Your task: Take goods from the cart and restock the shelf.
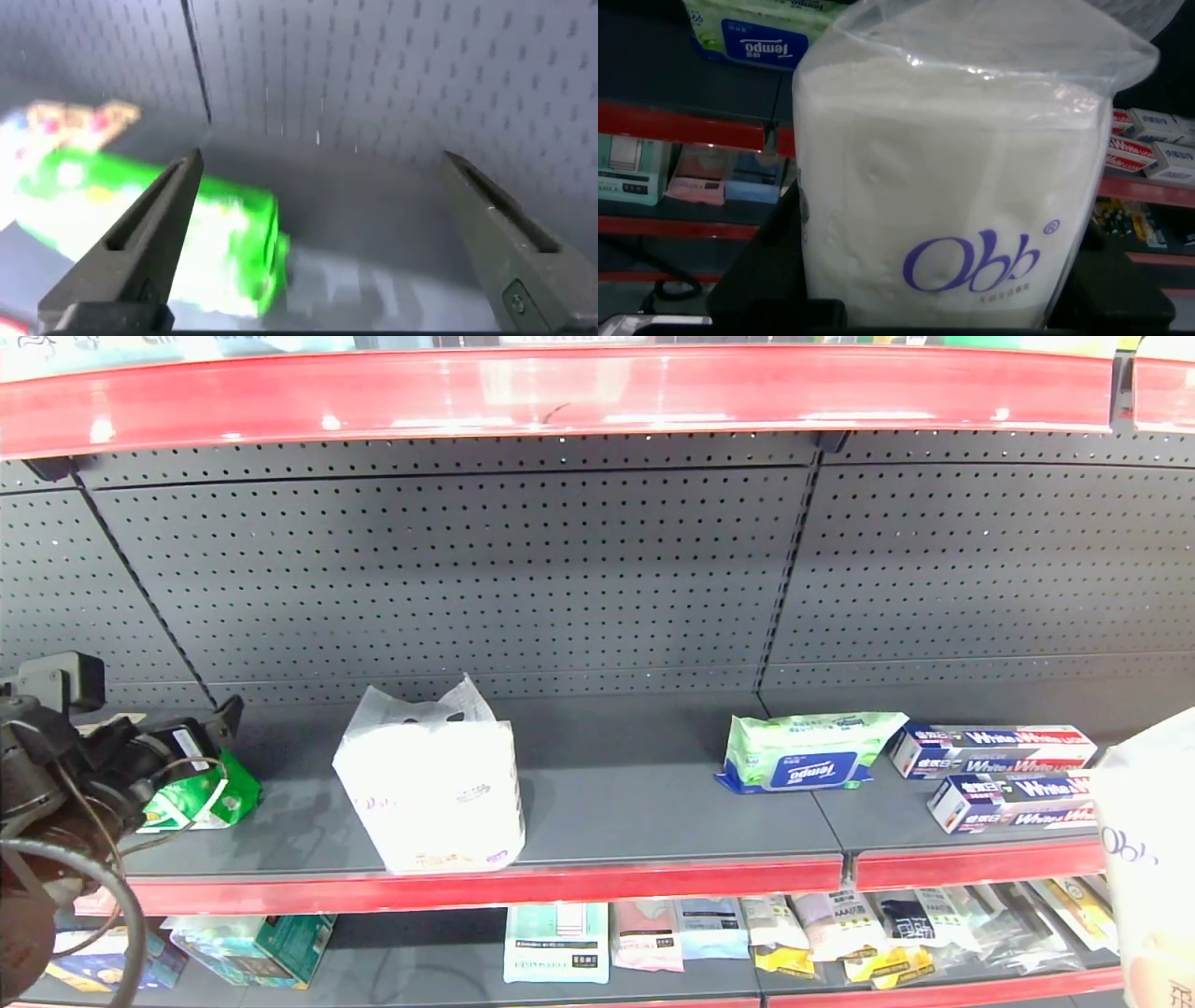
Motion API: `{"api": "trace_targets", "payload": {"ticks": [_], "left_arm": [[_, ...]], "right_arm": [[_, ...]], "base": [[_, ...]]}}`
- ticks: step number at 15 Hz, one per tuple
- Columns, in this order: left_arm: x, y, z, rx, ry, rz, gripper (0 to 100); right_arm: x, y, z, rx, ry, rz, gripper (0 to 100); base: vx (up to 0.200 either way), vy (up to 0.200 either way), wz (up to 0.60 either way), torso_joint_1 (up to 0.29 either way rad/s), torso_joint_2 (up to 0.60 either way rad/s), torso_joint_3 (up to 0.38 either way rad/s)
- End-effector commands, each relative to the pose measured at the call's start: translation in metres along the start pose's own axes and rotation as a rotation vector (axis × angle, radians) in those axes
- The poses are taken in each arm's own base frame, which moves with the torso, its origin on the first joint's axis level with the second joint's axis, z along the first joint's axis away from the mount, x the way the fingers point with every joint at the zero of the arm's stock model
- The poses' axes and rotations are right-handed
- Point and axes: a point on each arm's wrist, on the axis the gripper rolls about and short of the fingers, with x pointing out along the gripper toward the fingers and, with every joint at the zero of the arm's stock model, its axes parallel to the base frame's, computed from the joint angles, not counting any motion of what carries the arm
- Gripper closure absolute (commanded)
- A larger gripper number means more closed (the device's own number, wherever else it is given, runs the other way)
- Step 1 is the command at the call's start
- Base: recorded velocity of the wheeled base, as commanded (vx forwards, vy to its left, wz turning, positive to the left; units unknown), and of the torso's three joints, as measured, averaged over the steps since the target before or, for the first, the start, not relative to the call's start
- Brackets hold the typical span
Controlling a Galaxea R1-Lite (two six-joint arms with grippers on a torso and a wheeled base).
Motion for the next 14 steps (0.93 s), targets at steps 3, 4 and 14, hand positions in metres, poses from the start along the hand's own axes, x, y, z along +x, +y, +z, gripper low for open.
{"api": "trace_targets", "payload": {"ticks": [3,4,14], "left_arm": [[-0.061,-0.008,0.026,-0.035,0.115,-0.238,0],[-0.076,-0.008,0.029,-0.032,0.144,-0.303,0],[-0.217,-0.002,0.031,0.064,0.149,-0.680,0]], "right_arm": [[0.000,0.000,0.000,0.001,0.000,0.000,100],[0.000,0.000,0.000,0.001,0.001,0.002,100],[0.002,0.003,0.002,-0.010,-0.026,0.106,100]], "base": [[0.000,0.000,0.00,0.000,0.00,0.000],[0.000,0.000,0.00,0.000,0.00,0.000],[0.000,0.000,0.00,0.000,0.00,0.000]]}}
